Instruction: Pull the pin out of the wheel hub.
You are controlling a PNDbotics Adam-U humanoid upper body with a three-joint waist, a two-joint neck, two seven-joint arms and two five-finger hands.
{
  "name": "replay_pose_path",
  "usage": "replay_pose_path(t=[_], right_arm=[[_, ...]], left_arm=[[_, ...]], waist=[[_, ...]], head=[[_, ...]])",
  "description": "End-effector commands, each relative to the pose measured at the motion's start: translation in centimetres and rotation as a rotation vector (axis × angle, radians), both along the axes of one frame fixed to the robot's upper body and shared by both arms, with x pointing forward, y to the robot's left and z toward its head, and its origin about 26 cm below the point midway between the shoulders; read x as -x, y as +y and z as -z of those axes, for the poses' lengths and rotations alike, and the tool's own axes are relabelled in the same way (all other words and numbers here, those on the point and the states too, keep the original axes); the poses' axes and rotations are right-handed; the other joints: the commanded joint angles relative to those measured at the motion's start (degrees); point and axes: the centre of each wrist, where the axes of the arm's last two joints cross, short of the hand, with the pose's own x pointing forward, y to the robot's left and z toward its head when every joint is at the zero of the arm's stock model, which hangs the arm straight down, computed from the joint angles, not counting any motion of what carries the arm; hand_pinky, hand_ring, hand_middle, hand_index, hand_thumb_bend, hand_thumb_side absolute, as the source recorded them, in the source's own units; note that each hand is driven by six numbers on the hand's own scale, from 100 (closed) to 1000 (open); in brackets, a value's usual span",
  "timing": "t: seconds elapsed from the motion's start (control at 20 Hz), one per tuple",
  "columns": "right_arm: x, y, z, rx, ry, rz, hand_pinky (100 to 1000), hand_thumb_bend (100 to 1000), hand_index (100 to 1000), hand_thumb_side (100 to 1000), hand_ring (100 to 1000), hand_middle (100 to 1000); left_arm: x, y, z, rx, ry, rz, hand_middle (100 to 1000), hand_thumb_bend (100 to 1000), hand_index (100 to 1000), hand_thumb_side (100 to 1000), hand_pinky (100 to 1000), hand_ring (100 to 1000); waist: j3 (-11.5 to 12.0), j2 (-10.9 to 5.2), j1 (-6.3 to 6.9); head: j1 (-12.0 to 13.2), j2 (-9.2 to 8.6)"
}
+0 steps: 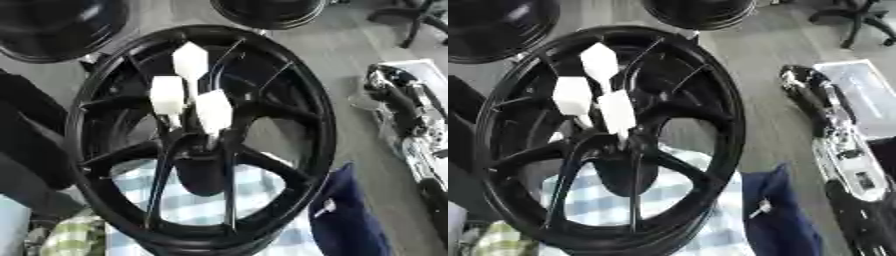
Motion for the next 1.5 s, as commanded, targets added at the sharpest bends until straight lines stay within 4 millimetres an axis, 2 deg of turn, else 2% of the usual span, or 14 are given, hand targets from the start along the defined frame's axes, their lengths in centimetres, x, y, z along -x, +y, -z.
replay_pose_path(t=[0.05, 0.45, 0.6, 0.85, 1.2, 1.5], right_arm=[[0.1, -0.2, -1.1, 0.014, -0.031, 0.000, 832, 176, 797, 473, 748, 700], [0.1, -0.3, -1.1, 0.015, -0.031, 0.001, 832, 177, 797, 473, 748, 700], [0.1, -0.4, -1.2, 0.019, -0.032, 0.001, 833, 177, 797, 473, 748, 700], [0.2, -0.4, -1.3, 0.029, -0.031, -0.002, 833, 175, 797, 474, 748, 700], [0.2, -0.6, -1.2, 0.047, -0.021, -0.006, 833, 174, 796, 475, 748, 700], [0.3, -0.7, -1.2, 0.061, -0.013, -0.011, 832, 173, 796, 475, 748, 700]], left_arm=[[0.1, 0.4, -1.0, -0.019, -0.028, -0.007, 616, 997, 694, 281, 745, 640], [0.1, 0.5, -1.1, -0.026, -0.028, -0.007, 614, 999, 693, 281, 745, 638], [0.0, 0.9, -2.1, -0.074, -0.041, 0.002, 610, 996, 693, 287, 744, 634], [-0.1, 1.0, -6.6, -0.283, -0.112, 0.081, 620, 978, 701, 304, 749, 645], [1.3, -0.8, -13.9, -0.691, -0.140, 0.283, 667, 944, 727, 307, 763, 689], [3.3, -2.7, -17.4, -1.035, -0.050, 0.447, 693, 840, 751, 318, 776, 714]], waist=[[-0.01, -1.22, -0.02], [-0.05, -1.05, -0.04], [-0.15, -0.94, 0.02], [-0.28, -0.97, 0.24], [-0.69, -1.38, 0.67], [-0.94, -1.69, 1.17]], head=[[0.09, -0.25], [0.00, -0.21], [-0.02, -0.23], [-0.03, -0.07], [0.36, 0.42], [0.44, 0.68]])
